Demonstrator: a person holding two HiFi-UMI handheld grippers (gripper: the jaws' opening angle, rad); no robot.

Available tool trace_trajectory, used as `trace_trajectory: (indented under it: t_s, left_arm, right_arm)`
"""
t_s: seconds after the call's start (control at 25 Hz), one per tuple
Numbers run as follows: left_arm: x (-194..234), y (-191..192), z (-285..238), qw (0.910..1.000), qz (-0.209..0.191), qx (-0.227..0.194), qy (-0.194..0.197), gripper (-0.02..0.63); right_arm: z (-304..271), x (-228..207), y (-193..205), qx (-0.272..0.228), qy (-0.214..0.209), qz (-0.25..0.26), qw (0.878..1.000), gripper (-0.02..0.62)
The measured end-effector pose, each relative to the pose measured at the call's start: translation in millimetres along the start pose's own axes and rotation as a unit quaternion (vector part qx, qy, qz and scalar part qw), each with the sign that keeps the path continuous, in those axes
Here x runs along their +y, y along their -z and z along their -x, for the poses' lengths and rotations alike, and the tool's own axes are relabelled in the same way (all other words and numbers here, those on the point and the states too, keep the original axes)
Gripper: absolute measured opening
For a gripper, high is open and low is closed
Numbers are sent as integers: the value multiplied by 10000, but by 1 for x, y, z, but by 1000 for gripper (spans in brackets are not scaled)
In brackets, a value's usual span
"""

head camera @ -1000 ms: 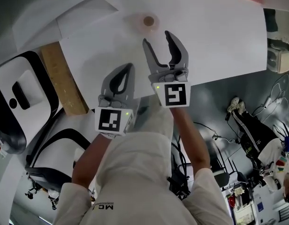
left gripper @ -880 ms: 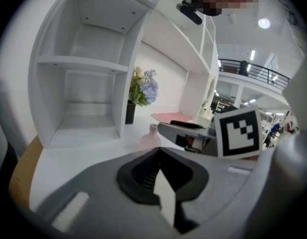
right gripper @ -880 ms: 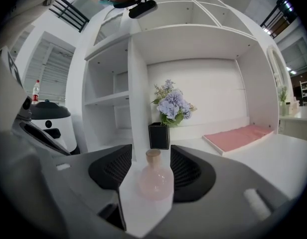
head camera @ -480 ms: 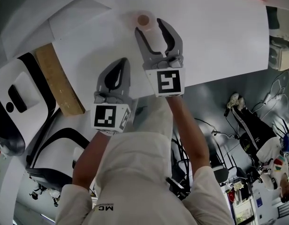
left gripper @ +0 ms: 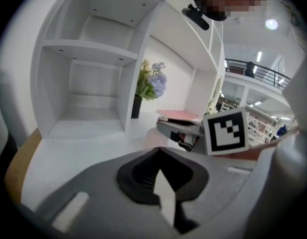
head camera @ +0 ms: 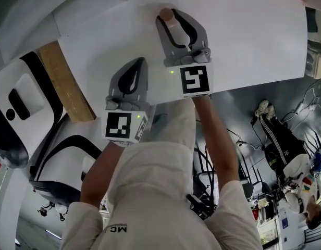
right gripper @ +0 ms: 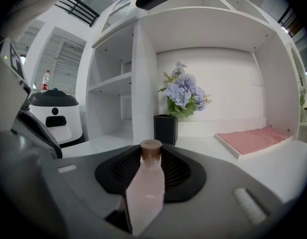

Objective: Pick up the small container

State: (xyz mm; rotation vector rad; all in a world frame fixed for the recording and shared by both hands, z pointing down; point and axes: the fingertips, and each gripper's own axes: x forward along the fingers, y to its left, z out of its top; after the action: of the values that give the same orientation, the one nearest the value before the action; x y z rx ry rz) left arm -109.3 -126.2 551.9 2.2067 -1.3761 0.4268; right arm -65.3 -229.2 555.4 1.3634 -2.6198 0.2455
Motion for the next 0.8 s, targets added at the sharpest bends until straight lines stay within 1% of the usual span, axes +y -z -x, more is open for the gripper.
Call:
trace_trajectory:
  t_s: [0.2,0.32,0.44,0.64,0.8]
  left_arm:
    - [4,2,3,10000,8,-17,1,2]
    - [4,3,2,10000,-16,12,-8,2]
    - [0,3,-1,10000,-29,48,-27,2]
    - [8,10,9,10000,-37,67,-37,1]
    - [4,14,11,9999,-61,84,-35,2]
  right_arm:
    - [-1,2,1,-29,-114,-6,9999,126]
    - [0,-3,-1,-68,-150,75,9998,126]
    - [2,-10,0,-95,-126,84,9998,123]
    - [0,0,0,-113,-11,6,9999,121]
    - [7,-2,1,-146,3,-46,9999,121]
